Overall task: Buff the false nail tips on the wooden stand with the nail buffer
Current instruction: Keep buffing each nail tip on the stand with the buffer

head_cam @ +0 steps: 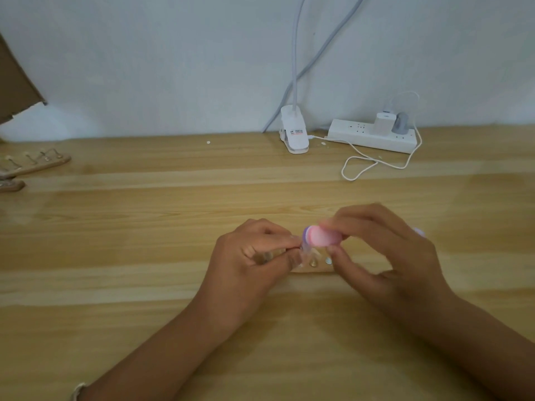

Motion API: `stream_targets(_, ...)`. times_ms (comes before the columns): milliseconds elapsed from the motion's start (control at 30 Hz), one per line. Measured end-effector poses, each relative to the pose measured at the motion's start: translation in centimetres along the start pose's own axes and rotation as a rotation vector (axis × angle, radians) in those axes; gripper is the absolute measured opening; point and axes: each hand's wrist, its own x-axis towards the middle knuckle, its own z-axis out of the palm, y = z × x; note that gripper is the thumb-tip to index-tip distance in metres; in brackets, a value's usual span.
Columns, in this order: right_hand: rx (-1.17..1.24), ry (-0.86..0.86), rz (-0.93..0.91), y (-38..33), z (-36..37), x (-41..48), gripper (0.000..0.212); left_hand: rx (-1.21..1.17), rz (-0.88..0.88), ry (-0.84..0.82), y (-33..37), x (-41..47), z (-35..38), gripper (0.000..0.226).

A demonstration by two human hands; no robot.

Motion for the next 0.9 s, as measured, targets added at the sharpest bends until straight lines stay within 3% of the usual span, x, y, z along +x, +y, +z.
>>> stream_targets(133, 0.008, -0.102, -0.118, -0.2, 0.9, -0.9, 0.023, -0.049, 0.002, -0.009, 0.1, -0.1, 0.0, 0.018)
stream_targets(300, -0.076, -0.033, 0.012, 1.1, 0.1, 0.0, 0.025, -0.107, -0.084, 0.007, 0.0, 0.1, -0.3, 0.008)
stream_targets(433, 0.049, -0.119, -0.133, -0.4, 0.9, -0.9, 0.029, -0.173, -0.062, -0.043, 0.3, 0.0, -0.1, 0.014)
stream_targets(600, -0.039, -0.053, 0.005, 1.2, -0.5, 0.2, 0.029, -0.117, -0.044, -0.053, 0.4, -0.1, -0.1, 0.007)
stream_targets(767, 0.035, -0.142, -0.145, -0.6, 0.6, -0.5, 0.028, -0.186, -0.046, -0.074, 0.6, -0.2, 0.0, 0.014)
stream_targets(900, -0.096, -0.106, -0.009, 0.8, -0.5, 0.3, 0.026, -0.134, -0.058, -0.056, 0.7, -0.1, 0.0, 0.007)
